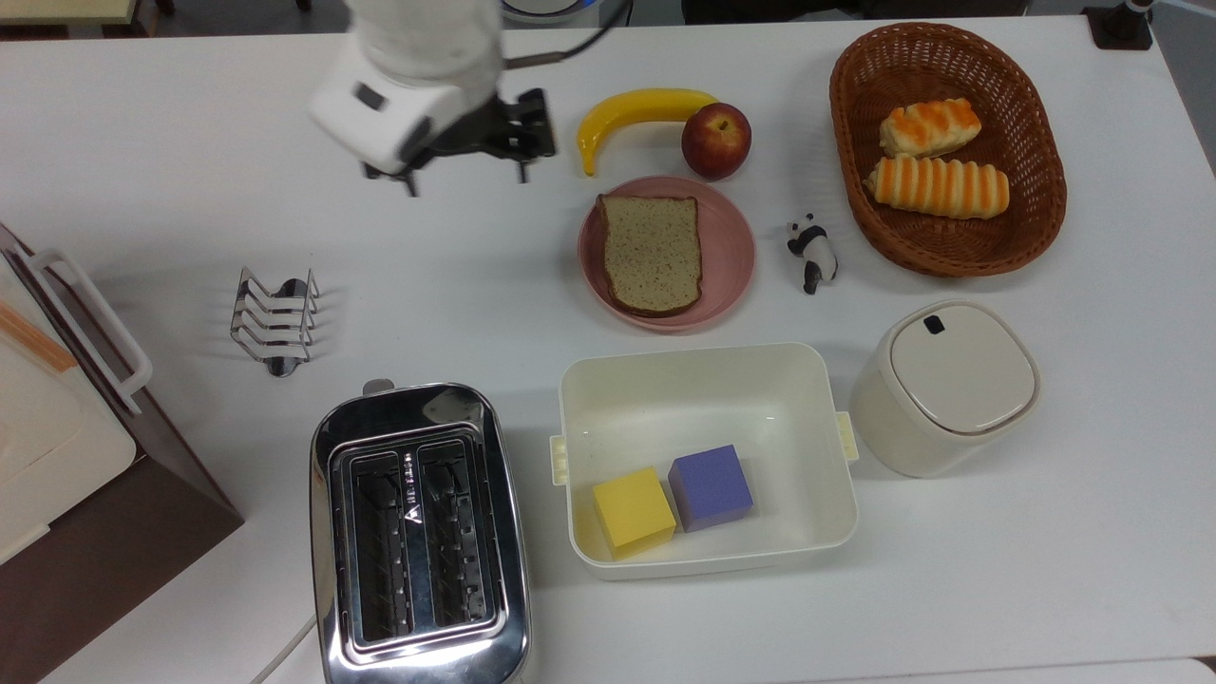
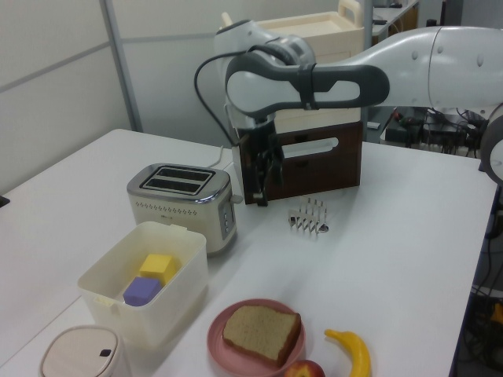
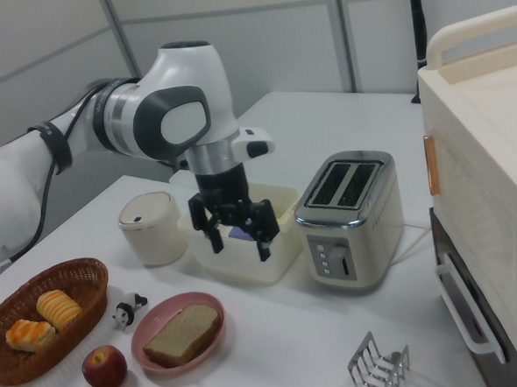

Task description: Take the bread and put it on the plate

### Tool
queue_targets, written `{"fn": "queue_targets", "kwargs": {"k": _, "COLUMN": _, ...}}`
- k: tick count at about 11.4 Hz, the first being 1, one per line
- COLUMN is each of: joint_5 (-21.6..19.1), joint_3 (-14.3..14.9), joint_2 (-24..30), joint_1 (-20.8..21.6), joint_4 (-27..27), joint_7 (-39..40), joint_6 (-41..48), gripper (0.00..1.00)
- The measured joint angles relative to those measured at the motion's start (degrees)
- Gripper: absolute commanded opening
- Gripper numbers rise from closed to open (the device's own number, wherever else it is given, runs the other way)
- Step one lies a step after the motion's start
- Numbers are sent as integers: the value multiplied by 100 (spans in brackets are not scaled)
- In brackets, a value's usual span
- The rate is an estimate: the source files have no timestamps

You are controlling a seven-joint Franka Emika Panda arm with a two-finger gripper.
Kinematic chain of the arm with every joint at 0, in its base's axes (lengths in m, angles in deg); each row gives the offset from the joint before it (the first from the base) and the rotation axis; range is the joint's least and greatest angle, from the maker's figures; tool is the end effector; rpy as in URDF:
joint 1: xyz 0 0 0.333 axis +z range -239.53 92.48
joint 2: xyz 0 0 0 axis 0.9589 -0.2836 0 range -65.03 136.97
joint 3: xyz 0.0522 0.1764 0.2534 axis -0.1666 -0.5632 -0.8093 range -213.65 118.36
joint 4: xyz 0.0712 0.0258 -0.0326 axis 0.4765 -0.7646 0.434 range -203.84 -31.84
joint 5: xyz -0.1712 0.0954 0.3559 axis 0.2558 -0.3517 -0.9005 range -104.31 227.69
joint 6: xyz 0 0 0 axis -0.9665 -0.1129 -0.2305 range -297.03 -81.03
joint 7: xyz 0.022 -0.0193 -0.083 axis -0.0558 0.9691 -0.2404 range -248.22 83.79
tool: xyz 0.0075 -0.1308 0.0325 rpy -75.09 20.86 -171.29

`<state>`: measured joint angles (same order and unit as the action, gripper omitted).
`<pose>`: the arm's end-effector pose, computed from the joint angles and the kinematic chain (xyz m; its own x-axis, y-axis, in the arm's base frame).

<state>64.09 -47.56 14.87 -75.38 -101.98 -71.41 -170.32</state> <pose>0.6639 -0.0280 0.4968 0.9800 0.1531 -0.1268 0.1567 -0.9875 0.0186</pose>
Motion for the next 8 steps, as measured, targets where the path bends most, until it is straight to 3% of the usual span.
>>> {"fn": "queue_targets", "kwargs": {"k": 2, "joint_5": 198, "joint_3": 33, "joint_2": 2, "joint_1": -242, "joint_4": 11, "joint_7": 0, "joint_6": -343, "gripper": 100}}
{"fn": "queue_targets", "kwargs": {"k": 8, "joint_5": 203, "joint_3": 48, "joint_2": 342, "joint_1": -705, "joint_4": 61, "joint_7": 0, "joint_6": -437, "gripper": 100}}
